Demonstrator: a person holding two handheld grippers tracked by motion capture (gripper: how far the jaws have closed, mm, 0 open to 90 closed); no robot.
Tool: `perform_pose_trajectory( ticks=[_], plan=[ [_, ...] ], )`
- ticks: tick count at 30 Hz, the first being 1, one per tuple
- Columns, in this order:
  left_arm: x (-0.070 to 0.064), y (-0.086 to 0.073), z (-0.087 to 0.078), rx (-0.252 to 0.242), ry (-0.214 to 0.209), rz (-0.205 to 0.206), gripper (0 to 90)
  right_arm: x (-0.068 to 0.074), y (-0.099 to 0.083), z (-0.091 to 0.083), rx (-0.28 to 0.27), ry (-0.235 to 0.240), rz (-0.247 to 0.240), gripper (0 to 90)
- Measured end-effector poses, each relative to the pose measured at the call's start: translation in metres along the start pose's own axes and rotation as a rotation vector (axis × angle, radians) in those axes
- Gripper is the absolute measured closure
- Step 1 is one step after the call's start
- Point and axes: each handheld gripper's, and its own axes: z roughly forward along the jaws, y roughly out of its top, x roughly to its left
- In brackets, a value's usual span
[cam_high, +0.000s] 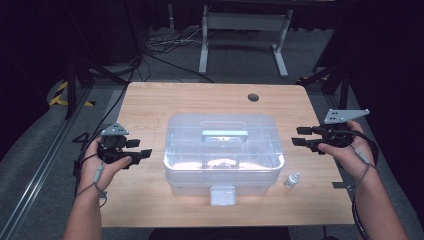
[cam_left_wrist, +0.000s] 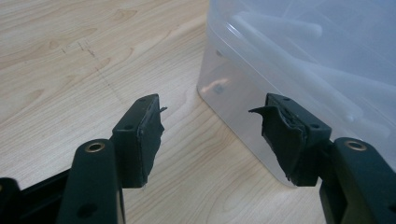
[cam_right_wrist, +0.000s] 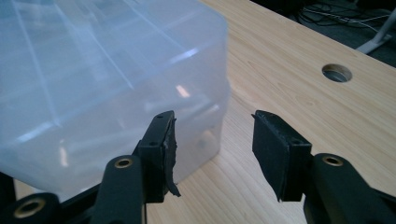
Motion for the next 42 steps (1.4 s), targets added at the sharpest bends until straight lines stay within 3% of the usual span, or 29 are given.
perform_pose_trajectory(
  ticks=[8,14,22,31,33,38,42],
  plan=[
    [-0.001,0.0,0.0,0.004,-0.008,0.001,37.8,0.015,0.031,0.003,0.054,0.021,-0.048,45.1],
    [-0.001,0.0,-0.001,-0.009,-0.007,0.021,38.4,0.029,0.051,0.012,0.059,0.063,-0.084,44.4],
    [-0.002,0.0,-0.003,-0.028,-0.07,0.037,48.8,0.063,0.08,0.038,0.101,0.169,-0.2,44.4],
    [-0.005,-0.001,-0.003,-0.079,-0.127,0.025,49.1,0.079,0.098,0.059,0.127,0.194,-0.255,43.7],
    [-0.006,0.0,-0.003,-0.085,-0.124,0.018,47.6,0.081,0.101,0.063,0.136,0.195,-0.267,43.7],
    [-0.007,0.001,-0.003,-0.098,-0.087,0.064,42.2,0.086,0.106,0.072,0.152,0.204,-0.289,44.6],
    [-0.008,0.001,-0.003,-0.107,-0.064,0.059,41.5,0.089,0.108,0.078,0.176,0.206,-0.301,47.6]
  ],
)
